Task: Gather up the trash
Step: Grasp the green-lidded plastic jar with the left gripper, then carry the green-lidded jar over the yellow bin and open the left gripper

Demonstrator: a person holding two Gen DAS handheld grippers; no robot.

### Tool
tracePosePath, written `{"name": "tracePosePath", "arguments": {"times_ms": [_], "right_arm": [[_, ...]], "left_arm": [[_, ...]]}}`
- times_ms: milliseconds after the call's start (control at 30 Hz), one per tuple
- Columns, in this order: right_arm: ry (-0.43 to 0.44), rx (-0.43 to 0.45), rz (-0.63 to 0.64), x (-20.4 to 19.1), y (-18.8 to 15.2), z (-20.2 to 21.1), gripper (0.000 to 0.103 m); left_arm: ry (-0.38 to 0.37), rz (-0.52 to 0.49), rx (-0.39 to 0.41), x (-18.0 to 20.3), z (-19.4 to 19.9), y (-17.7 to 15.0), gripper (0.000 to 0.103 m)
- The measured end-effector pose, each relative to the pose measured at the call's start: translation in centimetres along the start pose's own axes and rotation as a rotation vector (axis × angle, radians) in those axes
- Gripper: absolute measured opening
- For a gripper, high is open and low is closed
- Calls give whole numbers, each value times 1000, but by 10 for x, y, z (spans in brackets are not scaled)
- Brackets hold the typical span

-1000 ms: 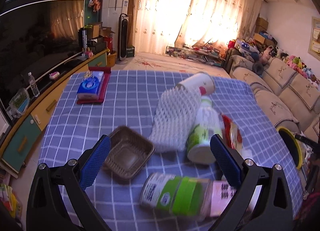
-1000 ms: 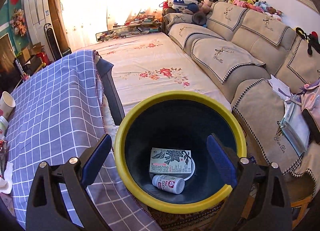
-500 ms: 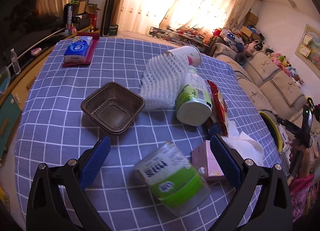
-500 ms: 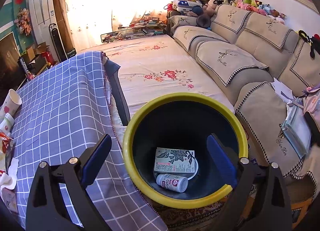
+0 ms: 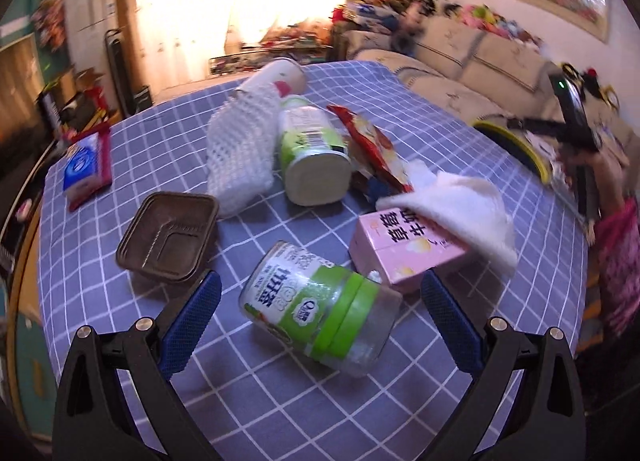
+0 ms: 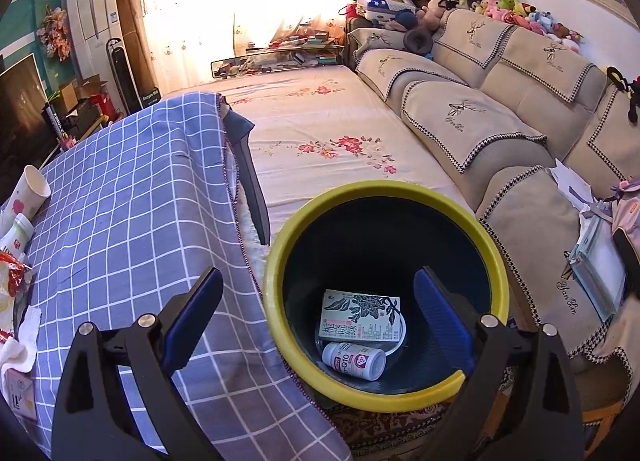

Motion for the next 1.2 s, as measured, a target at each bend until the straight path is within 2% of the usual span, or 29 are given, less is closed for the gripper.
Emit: {"name": "tracePosePath", "arguments": {"times_ms": [133,200,333,433,667,867,1033,1200], "right_arm": [[1,-6,6,-4,-2,-1,91],[2,-9,9,-6,-4,-2,91],[9,-12,14,-9,-4,-3,91],[14,-14,16,-12,-4,-5,91],[29,-20,16,-14,-6,-6,91],[48,-1,11,-14,-6,4,91],[66,21,4,-9,-5,16,91],[90,50,-10,0,-5,31,91]], "left_arm": [[-32,-67,-15,8,-7,-2,98],[-25,-99,-26,13,-11,-6,97],[44,-142,-29,15,-16,-10,83],[36,-116,-35,12,-14,-12,83],[81,-117,-49,17,-9,-16,83],[148,-107,-66,20,1,-20,82],[191,-83,-62,23,25,-21,82],[205,-93,-23,39,57,-4,83]]}}
Point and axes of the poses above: each gripper's, at about its wrist camera, not at the fingertips, and z roughly against the way its jaws point, x to its right, y to its top, the point moved 10 cm from there along -z, roughly the way its jaws point, and after that the axes turned 13 degrees about y, right-handed, at the moved point
